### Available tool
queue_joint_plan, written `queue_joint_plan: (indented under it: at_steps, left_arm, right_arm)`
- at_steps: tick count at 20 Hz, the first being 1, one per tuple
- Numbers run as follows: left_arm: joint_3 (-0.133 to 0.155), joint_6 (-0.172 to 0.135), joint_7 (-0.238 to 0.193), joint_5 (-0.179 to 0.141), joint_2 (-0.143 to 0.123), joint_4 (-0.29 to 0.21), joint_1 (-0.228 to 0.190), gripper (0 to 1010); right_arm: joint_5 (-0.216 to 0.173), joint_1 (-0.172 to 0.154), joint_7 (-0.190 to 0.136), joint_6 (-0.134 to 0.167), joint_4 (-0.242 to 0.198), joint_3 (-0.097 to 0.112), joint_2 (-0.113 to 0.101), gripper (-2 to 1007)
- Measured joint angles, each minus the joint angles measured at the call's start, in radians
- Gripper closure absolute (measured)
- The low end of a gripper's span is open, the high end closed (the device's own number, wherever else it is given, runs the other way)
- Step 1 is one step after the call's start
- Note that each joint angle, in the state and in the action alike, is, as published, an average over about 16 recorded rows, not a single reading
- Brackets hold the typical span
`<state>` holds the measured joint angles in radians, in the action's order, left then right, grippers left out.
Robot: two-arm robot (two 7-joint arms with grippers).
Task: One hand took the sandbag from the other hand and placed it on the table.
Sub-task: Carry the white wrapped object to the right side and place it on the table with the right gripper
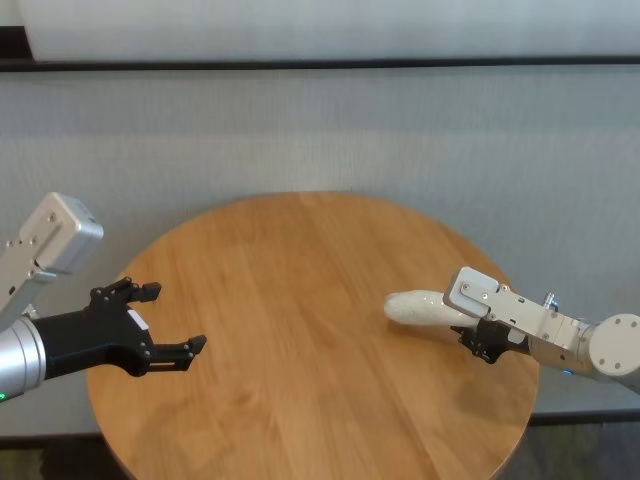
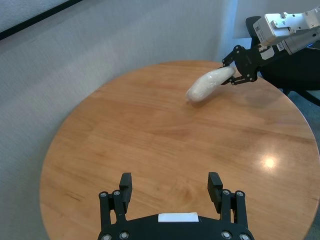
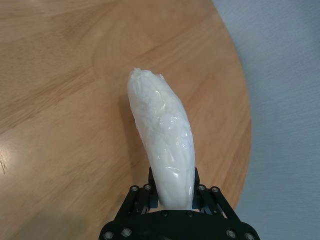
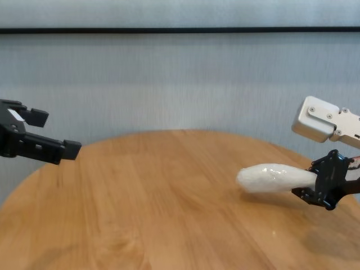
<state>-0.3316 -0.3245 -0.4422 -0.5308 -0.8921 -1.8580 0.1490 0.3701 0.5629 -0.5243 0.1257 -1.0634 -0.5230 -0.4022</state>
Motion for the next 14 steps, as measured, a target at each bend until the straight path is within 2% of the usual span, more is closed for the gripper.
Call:
queue_joint_plan:
  at_steps: [14]
  left_arm:
    - [0.000, 0.000, 0.000, 0.000, 0.000, 0.000, 0.000, 10]
  right_arm:
    - [0.002, 0.001, 0.003, -0.004, 0.001, -0.002, -0.002, 660]
